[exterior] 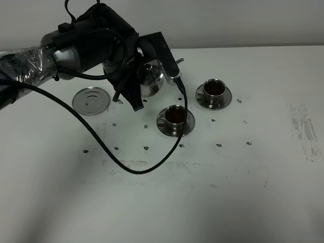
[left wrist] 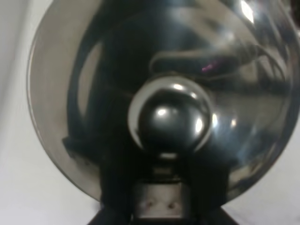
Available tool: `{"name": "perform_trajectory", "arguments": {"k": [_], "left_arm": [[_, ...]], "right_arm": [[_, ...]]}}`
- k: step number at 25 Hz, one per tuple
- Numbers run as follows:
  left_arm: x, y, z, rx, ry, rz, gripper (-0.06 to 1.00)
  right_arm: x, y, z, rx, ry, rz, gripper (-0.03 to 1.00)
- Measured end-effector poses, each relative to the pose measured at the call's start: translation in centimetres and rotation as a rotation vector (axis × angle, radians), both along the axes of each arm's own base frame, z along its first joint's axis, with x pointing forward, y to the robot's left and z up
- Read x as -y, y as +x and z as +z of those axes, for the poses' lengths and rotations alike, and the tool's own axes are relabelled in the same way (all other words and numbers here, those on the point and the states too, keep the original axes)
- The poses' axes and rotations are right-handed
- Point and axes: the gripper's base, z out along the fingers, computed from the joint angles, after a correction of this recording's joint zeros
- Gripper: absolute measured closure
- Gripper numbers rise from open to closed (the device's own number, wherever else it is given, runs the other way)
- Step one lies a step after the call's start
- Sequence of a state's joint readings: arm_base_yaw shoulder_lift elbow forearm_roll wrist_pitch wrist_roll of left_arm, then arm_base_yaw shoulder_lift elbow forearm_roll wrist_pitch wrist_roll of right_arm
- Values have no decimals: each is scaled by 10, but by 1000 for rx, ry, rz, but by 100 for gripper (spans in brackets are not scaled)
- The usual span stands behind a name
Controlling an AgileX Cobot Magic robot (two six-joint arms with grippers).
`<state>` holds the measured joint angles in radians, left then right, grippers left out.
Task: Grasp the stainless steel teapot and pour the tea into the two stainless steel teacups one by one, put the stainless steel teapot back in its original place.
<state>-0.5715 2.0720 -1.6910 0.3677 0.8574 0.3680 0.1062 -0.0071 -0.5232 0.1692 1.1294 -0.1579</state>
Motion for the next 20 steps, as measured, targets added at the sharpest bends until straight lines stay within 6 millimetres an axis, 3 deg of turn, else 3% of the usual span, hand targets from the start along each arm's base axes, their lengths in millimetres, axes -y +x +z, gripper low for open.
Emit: {"name": "perform_trajectory", "arguments": {"k": [8,13,20], "left_arm": [[-17,-18,-28,-61,-75,212,76],[-28,-24,-53,-72,-107,263,76],[-31,-31,-68,-82,-136,266,76]], "right_arm": [[0,0,0,0,0,0,51],[0,0,0,0,0,0,51],[0,0,0,0,0,0,51]]}}
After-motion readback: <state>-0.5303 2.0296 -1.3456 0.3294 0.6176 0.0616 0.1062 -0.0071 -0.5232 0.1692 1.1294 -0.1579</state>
